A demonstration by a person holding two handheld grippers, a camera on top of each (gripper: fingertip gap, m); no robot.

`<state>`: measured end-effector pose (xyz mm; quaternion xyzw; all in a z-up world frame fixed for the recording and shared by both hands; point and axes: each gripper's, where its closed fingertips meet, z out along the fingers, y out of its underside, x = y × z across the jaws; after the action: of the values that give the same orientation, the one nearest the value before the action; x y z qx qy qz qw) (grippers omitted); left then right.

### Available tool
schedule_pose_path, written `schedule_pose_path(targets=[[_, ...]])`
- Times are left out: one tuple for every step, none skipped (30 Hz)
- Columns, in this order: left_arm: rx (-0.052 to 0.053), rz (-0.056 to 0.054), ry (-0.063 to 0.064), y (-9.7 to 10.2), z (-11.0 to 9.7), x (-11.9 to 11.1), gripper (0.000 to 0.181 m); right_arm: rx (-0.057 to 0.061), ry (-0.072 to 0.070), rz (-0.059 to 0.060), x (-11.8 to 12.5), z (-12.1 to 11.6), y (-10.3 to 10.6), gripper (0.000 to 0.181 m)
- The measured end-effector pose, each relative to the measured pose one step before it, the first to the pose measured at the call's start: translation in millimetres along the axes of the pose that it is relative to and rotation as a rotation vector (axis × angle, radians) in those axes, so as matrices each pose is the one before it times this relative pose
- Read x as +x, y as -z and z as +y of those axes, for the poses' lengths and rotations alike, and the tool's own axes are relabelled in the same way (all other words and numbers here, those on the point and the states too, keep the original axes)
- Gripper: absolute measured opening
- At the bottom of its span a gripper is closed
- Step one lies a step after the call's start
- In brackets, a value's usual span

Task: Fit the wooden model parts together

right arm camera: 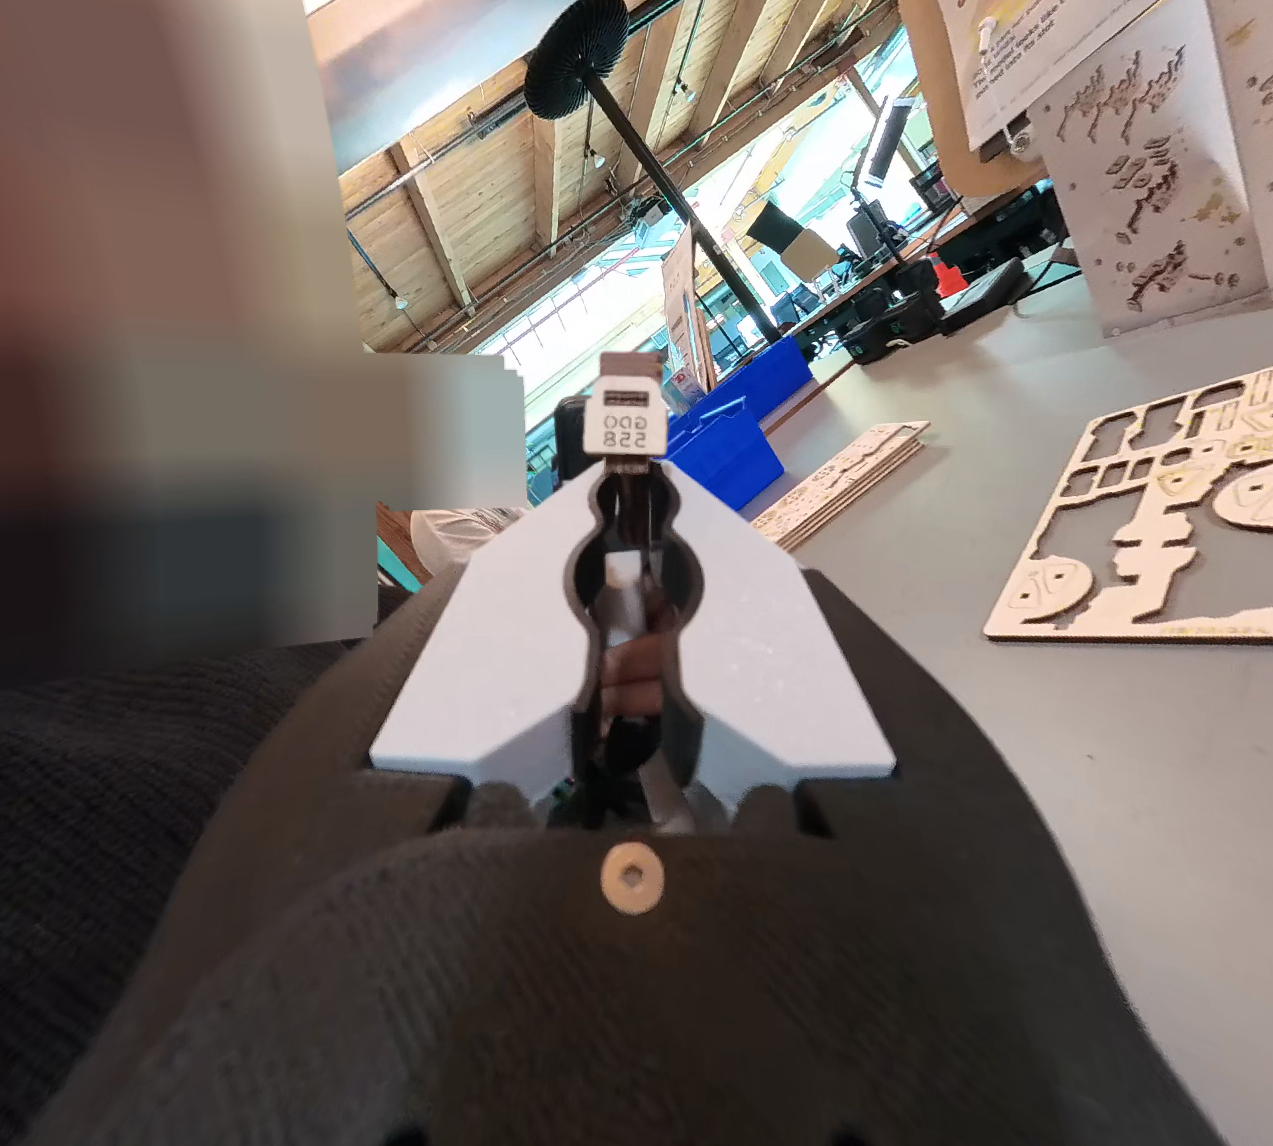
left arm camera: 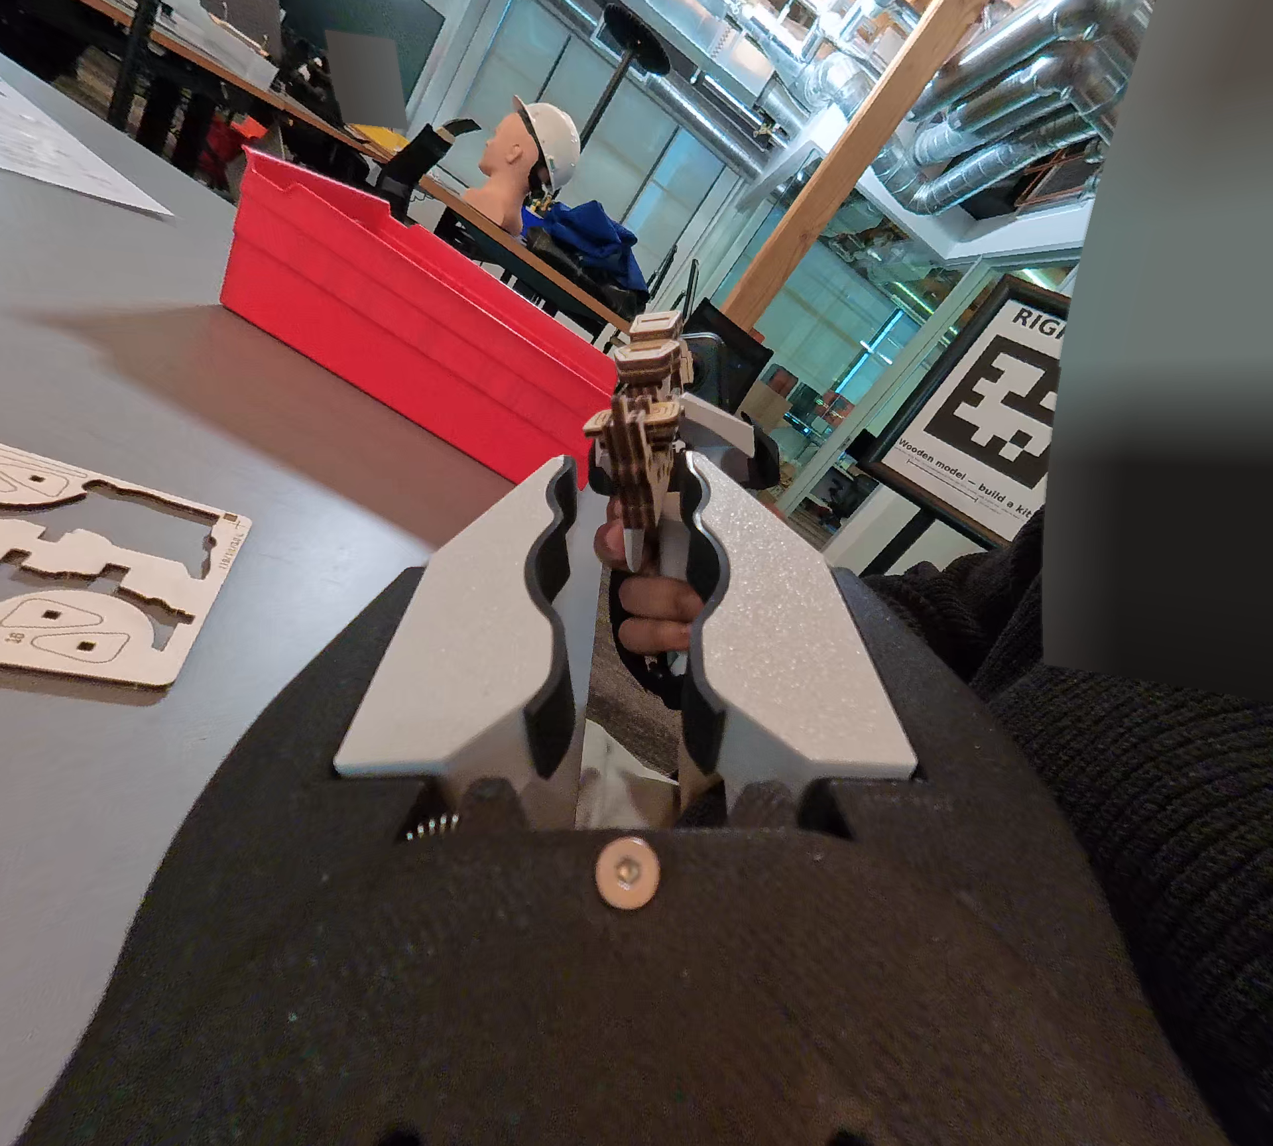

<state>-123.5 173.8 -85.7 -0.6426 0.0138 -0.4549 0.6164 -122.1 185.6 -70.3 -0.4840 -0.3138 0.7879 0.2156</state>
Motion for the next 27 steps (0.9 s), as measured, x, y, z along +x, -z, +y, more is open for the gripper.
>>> schedule_pose_path(targets=[[0.0025, -0.0011, -0.0033, 0.87, -1.21, -0.05, 0.028, -0.0094, 0.0148, 0.008, 0.56, 0.59, 0.08, 0.008], [0.0021, 0.0018, -0.0033, 0.87, -0.94, 0.47, 0.028, -0.0123, 0.0173, 0.0092, 0.68, 0.89, -0.02, 0.008], [-0.0018, 0.0019, -0.0018, 0.63, -0.42, 0.42, 0.027, -0.0121, 0.0181, 0.0075, 0.29, 0.96, -0.22, 0.008], [-0.002, -0.0005, -0.0003, 0.33, -0.18, 0.01, 0.025, -0.0105, 0.0177, 0.0061, -0.03, 0.82, -0.46, 0.008], [-0.0001, -0.0032, 0.0011, 0.29, -0.34, -0.44, 0.024, -0.0088, 0.0166, 0.0047, -0.45, 0.81, -0.62, 0.008], [0.0015, -0.0055, 0.0013, 0.48, -0.16, -0.97, 0.022, -0.0062, 0.0158, 0.0044, -0.53, 0.7, -0.56, 0.008], [-0.0005, -0.0007, 0.0019, 0.48, 0.15, -0.43, 0.02, -0.0058, 0.0153, 0.0072, -0.27, 0.79, -0.61, 0.008], [0.0023, -0.0005, 0.0038, 0.42, -0.27, -0.44, 0.019, -0.0054, 0.0133, 0.0092, 0.29, 0.75, -0.54, 0.008], [0.0031, 0.0003, 0.004, 0.43, -0.44, -0.2, 0.019, -0.0032, 0.0095, 0.006, 0.13, 0.44, -0.35, 0.008], [0.0019, 0.0013, 0.0036, 0.3, -0.28, 0.03, 0.019, -0.0013, 0.0045, 0.0015, -0.24, 0.2, -0.32, 0.008], [0.0004, -0.0004, 0.0021, 0.19, -0.06, -0.2, 0.018, 0.0006, 0.0006, -0.002, -0.47, 0.01, -0.25, 0.01], [-0.0027, -0.0015, 0.0009, 0.05, 0.4, -0.32, 0.018, 0.0027, -0.0022, -0.005, -0.69, -0.14, -0.11, 0.012], [-0.0029, -0.001, 0.0009, -0.18, 0.65, -0.37, 0.018, 0.0026, -0.0041, -0.0061, -0.85, -0.04, -0.26, 0.013], [-0.0042, 0.001, 0.0011, -0.29, 0.92, -0.01, 0.018, 0.001, -0.0037, -0.0053, -0.78, 0.32, -0.39, 0.015], [-0.006, 0.0022, 0.0023, -0.43, 1.23, 0.25, 0.018, -0.0006, -0.002, -0.0033, -0.67, 0.56, -0.51, 0.017], [-0.005, 0.004, 0.0015, -0.48, 1.17, 0.74, 0.018, -0.0018, -0.0006, -0.0007, -0.38, 0.62, -0.51, 0.015], [-0.0027, 0.0049, -0.0001, -0.45, 0.76, 1.03, 0.018, -0.0009, 0.0007, 0.0007, -0.29, 0.26, -0.23, 0.014], [-0.0009, 0.0012, -0.0015, -0.26, 0.31, 0.76, 0.018, 0.0003, 0.0019, -0.0003, -0.41, -0.11, 0.09, 0.013], [0.0001, -0.0017, -0.0036, -0.11, -0.13, 0.38, 0.018, -0.0011, 0.0032, -0.0005, -0.51, -0.15, 0.11, 0.013], [0.0017, -0.0016, -0.0048, 0.18, -0.51, 0.19, 0.018, -0.0024, 0.0035, -0.0005, -0.41, 0.03, 0.02, 0.014], [0.0009, 0.0005, -0.0036, 0.17, -0.42, 0.34, 0.018, -0.0013, 0.0012, -0.0019, -0.37, 0.0, -0.11, 0.014], [0.0004, 0.0009, -0.0016, 0.03, -0.11, 0.29, 0.018, 0.0007, -0.0017, -0.0034, -0.43, -0.07, -0.08, 0.014], [0.0013, 0.0009, 0.0003, -0.01, -0.16, 0.38, 0.018, 0.0017, -0.0042, -0.0045, -0.34, -0.21, 0.14, 0.014], [0.0006, 0.0007, 0.0003, -0.1, -0.03, 0.35, 0.018, 0.0017, -0.0051, -0.0042, -0.27, -0.13, 0.08, 0.014], [0.0001, 0.0004, 0.0006, -0.07, 0.03, 0.16, 0.018, 0.0007, -0.0036, -0.0025, -0.05, -0.02, 0.09, 0.014], [0.002, 0.0007, 0.0009, 0.03, -0.15, 0.05, 0.018, -0.0001, -0.0011, -0.001, -0.17, 0.09, 0.03, 0.014], [0.0009, 0.0012, 0.0014, 0.08, -0.15, 0.09, 0.018, -0.0001, 0.0014, 0.0, -0.15, -0.02, -0.11, 0.013]])
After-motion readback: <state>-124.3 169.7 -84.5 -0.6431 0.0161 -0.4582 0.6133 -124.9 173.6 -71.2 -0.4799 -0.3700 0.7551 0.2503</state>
